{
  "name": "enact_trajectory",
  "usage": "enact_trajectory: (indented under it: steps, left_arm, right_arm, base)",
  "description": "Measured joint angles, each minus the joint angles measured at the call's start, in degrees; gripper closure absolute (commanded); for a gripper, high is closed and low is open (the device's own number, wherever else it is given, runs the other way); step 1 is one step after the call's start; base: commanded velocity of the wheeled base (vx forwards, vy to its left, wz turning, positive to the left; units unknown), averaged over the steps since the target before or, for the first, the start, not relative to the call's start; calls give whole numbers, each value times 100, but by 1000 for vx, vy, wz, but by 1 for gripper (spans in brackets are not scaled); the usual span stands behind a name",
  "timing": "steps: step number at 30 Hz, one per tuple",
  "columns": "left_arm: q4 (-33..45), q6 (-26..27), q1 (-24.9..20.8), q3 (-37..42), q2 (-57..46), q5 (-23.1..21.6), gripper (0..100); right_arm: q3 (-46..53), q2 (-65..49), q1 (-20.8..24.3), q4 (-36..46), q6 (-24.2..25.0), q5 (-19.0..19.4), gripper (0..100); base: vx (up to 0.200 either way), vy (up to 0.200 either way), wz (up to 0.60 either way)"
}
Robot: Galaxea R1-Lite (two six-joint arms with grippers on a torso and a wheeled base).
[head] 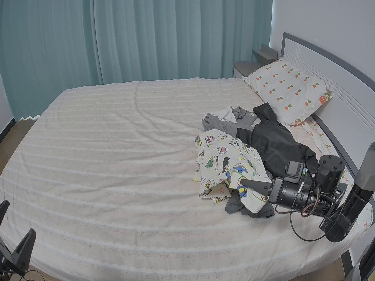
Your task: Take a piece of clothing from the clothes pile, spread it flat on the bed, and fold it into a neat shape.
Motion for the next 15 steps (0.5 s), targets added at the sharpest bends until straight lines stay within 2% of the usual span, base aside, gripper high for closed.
enact_trajectory:
  steps: [5, 10, 15]
  left_arm:
    - [-619, -22, -485, -141, 1298, -339, 0]
    - [-1336, -328, -1488, -213, 2677, -213, 0]
    - [-2523, -955, -2597, -244, 4048, -38, 0]
  right_arm:
    - [-753, -584, 235, 1026, 17, 24, 100]
    - [-1477, -1111, 535, 1892, 39, 33, 100]
    - [-2343, -1510, 872, 2811, 78, 20, 100]
  base:
    - [0, 0, 0]
    - [0, 0, 0]
    - [0, 0, 0]
